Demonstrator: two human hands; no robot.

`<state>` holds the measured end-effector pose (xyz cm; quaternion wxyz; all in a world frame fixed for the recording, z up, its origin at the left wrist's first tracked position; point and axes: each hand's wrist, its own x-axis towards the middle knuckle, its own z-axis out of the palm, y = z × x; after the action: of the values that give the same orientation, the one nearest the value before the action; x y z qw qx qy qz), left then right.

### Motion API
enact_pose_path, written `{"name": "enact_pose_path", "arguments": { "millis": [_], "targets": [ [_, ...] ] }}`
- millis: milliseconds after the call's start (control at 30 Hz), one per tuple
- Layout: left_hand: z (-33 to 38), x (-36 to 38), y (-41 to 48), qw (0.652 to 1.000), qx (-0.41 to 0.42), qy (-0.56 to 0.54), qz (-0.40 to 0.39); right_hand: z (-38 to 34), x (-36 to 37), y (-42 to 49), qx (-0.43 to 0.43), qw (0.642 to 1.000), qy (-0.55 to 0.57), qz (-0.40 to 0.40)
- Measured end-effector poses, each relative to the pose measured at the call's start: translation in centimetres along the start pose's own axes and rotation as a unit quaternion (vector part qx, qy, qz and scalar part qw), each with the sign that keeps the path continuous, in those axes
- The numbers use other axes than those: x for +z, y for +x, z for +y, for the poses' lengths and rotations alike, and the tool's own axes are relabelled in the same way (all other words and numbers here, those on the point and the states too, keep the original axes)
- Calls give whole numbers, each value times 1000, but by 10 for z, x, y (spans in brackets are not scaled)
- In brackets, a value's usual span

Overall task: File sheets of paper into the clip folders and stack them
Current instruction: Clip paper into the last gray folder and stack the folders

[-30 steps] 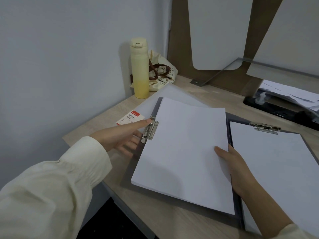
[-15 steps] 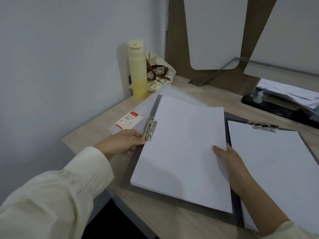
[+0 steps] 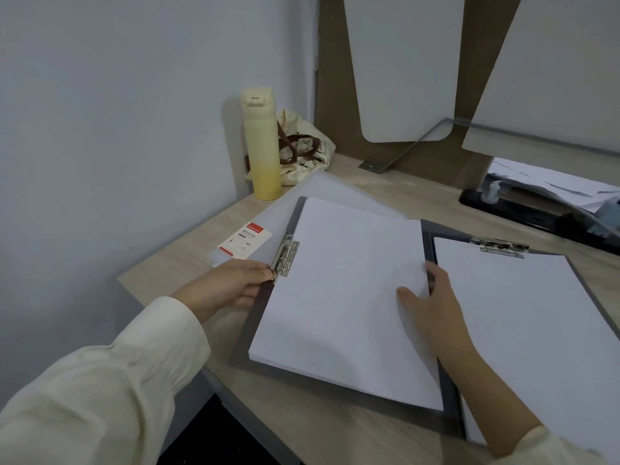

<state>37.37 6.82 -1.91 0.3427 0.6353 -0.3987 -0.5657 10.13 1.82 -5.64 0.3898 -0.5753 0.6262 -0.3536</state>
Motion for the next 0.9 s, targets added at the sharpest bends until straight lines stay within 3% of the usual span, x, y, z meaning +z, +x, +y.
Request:
{"name": "enact_pose_path", "arguments": {
  "millis": [133,300,433,567,667,800,900],
  "targets": [
    [10,9,-10,999,30,-28,25,0,-2,-2,-53,987,-154,-15],
    [44,35,-35,989,128,-44,65,-5,-12,-5,-66,970,-202,-120],
    [81,80,-53,975,211,-61,26,-24,-40,-15,-55,980,-111,-157],
    [104,129,-59,958,287,-11,-9,-35,-71,-12,2,980,71,-187],
    [109,165,-58,947,316,34,-51,-23,-116,-23,-45,972,161,-167],
    [106,210,-50,936,328,81,-102,-33,-169,-45,-36,921,354,-161],
    [91,235,-38,932,295,144,-154,-23,-200,-59,-70,893,420,-144]
  ]
}}
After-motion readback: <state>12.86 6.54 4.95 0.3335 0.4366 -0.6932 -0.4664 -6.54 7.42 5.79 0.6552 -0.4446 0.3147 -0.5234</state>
